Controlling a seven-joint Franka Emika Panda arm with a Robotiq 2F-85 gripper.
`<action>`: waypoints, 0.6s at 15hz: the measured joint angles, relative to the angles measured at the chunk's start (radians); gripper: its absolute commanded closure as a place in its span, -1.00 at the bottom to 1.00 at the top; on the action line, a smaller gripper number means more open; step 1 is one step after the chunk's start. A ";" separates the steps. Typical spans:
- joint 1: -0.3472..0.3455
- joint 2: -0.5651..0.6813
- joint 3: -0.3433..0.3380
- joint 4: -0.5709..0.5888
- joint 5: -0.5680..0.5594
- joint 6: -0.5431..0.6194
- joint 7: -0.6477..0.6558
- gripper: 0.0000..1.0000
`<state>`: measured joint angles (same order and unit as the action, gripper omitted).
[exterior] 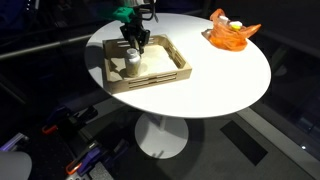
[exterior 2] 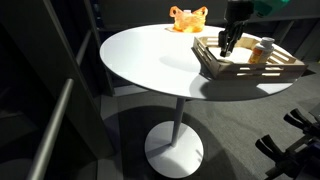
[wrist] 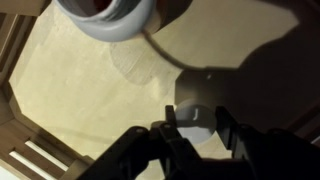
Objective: Take the lid off the bottle and put it on the tray
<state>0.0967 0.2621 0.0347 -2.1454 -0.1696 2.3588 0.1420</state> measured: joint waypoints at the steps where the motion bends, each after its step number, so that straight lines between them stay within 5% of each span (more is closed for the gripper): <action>1: 0.003 0.007 0.000 0.000 -0.001 0.006 -0.001 0.41; 4: 0.006 0.023 0.000 0.002 -0.013 0.017 -0.004 -0.53; 7: 0.006 0.026 -0.001 0.003 -0.021 0.018 -0.008 -0.98; 9: 0.006 0.026 -0.002 0.005 -0.022 0.018 -0.012 -1.00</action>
<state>0.1028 0.2880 0.0332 -2.1406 -0.1911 2.3766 0.1303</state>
